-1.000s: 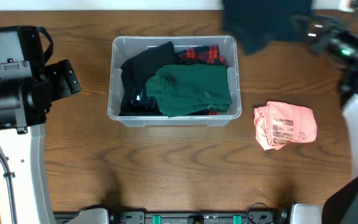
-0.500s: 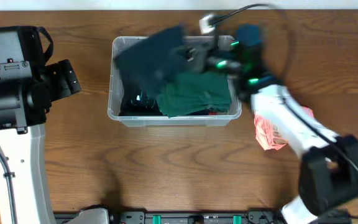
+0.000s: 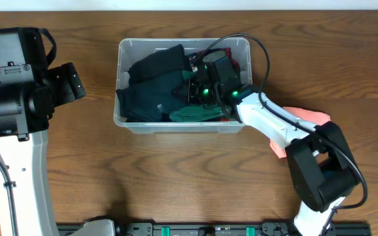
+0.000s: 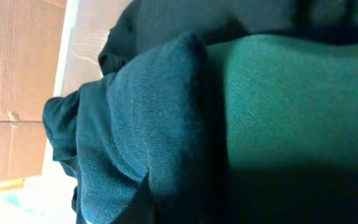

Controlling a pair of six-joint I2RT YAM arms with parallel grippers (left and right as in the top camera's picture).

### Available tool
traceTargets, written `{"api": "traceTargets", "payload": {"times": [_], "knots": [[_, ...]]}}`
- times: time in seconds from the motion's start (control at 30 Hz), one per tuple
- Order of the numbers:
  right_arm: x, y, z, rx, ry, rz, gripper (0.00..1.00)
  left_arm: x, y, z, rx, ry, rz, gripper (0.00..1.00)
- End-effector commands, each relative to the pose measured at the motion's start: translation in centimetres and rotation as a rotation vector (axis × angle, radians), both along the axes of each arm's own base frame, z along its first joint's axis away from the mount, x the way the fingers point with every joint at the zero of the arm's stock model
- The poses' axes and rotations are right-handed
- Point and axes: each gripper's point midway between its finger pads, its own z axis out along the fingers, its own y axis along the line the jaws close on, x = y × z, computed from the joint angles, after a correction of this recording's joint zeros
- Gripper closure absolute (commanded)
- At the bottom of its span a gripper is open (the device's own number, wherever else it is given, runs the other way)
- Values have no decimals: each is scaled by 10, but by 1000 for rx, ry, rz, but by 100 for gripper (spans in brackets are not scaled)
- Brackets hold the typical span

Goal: Pack container
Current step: 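Release the navy garment in the bin and move the right gripper to the pink shirt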

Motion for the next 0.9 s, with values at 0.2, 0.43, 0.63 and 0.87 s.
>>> {"api": "traceTargets", "payload": {"times": [0.2,0.43,0.63,0.87], "knots": [[29,-94,119,-35,-350,-104,26,-1,4,2,16,0,8,2],[36,-248,157,-133,-353,-405,18,-1,4,2,16,0,8,2],[8,-370,93,-332,-136,-536,11,-1,4,2,16,0,8,2],[-35,-430,11,-385,140,-496,2,-1,4,2,16,0,8,2]]}}
